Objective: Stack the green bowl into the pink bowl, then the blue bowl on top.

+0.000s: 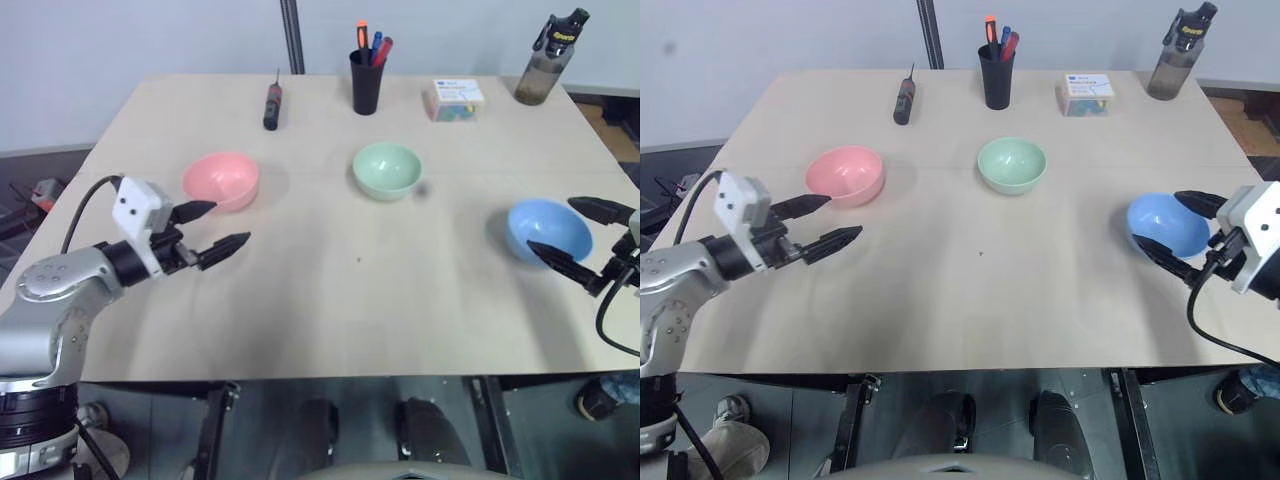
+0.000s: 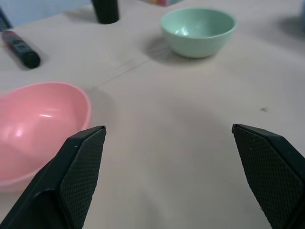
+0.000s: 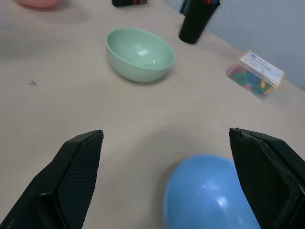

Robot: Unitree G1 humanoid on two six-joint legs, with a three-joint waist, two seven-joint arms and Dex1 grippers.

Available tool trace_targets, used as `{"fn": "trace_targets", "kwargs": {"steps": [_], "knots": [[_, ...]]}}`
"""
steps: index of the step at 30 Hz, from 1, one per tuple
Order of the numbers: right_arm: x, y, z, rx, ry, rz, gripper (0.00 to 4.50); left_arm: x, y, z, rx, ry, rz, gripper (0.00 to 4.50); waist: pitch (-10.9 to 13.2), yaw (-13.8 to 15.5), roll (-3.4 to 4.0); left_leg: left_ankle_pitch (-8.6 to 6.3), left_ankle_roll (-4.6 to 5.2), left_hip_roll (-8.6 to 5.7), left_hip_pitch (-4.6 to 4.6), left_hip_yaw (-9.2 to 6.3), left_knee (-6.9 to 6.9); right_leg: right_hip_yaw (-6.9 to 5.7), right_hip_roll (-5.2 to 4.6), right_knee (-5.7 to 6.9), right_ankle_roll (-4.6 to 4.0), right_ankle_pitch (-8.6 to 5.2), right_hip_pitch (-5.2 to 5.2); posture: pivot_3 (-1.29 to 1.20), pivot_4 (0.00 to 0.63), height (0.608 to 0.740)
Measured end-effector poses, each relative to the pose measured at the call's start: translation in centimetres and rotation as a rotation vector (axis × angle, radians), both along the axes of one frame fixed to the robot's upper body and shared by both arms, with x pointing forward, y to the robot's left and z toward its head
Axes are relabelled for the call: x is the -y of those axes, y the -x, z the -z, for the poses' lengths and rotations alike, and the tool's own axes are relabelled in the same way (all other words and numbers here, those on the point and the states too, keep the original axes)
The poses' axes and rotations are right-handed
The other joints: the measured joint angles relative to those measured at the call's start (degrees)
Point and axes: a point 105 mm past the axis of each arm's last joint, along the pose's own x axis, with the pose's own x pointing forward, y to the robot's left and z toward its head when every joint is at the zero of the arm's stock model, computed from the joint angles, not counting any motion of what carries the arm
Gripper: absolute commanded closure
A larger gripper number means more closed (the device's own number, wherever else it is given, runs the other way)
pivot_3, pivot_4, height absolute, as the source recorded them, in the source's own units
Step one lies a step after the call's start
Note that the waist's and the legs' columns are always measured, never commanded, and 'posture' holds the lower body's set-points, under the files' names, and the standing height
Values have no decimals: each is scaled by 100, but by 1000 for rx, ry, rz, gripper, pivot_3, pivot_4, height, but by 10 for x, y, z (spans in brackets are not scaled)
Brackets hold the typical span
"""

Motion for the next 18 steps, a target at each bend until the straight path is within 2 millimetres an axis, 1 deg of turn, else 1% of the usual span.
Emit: {"fn": "trace_targets", "kwargs": {"steps": [3, 5, 7, 9, 11, 12, 14, 15, 16, 17, 18], "knots": [[-19, -8, -2, 26, -21, -60, 75, 4, -11, -3, 31, -71, -56, 0, 0, -2, 0, 0, 0, 0, -1, -1, 0, -2, 2, 0, 0, 0, -1, 0, 150, 740], [-47, -15, 0, 46, -19, -150, 75, 7, -24, -4, 47, -215, -97, 0, 1, -3, -1, 1, -1, -3, -2, -1, 1, -2, 7, -1, 0, 0, -2, 0, 150, 740], [-74, -19, 5, 52, -19, -239, 75, 5, -37, -5, 57, -355, -141, 0, 1, -7, 0, 1, -2, -8, -2, -1, 1, -2, 10, 2, 0, 0, -4, 0, 150, 740], [-95, -22, 8, 57, -32, -304, 75, 1, -49, -3, 51, -430, -183, 0, 1, -6, 0, 5, -9, -10, -8, 0, 1, -2, 12, 0, 0, 0, -9, 0, 150, 740], [-109, -26, 10, 64, -27, -347, 75, -2, -59, 2, 24, -491, -212, 0, 2, -3, -2, 14, -25, -17, -20, 1, 3, -2, 11, -1, 1, 0, -18, 0, 150, 740], [-119, -29, 11, 76, -8, -383, 75, -3, -68, 9, 5, -552, -222, 0, 3, 7, -4, 15, -25, -20, -27, 0, 3, -3, 11, -1, 1, 0, -24, 0, 150, 740], [-121, -31, 12, 80, 3, -396, 75, -2, -73, 12, -5, -577, -224, 0, 3, 11, -4, 15, -25, -21, -32, -2, 3, -4, 11, 0, 1, 0, -29, 0, 150, 740], [-123, -33, 13, 81, 7, -402, 14, -2, -77, 14, -13, -589, -228, 251, 3, 14, -5, 15, -26, -22, -32, -2, 4, -6, 11, 0, 1, 0, -29, 0, 150, 740], [-125, -33, 13, 83, 8, -408, 0, -2, -79, 15, -16, -595, -230, 401, 4, 7, -6, 16, -26, -22, -34, -1, 4, -5, 14, -1, 1, 0, -31, 0, 150, 740], [-129, -36, 14, 87, 10, -422, 0, -1, -86, 19, -29, -610, -226, 599, 4, 1, -6, 16, -27, -22, -34, -1, 4, -5, 14, 2, 1, 0, -32, 0, 150, 740], [-132, -36, 12, 100, 12, -436, 0, 1, -90, 22, -36, -621, -211, 977, 5, -5, -6, 16, -27, -21, -35, 1, 4, -3, 15, 4, 1, 0, -36, 0, 150, 740]]}}
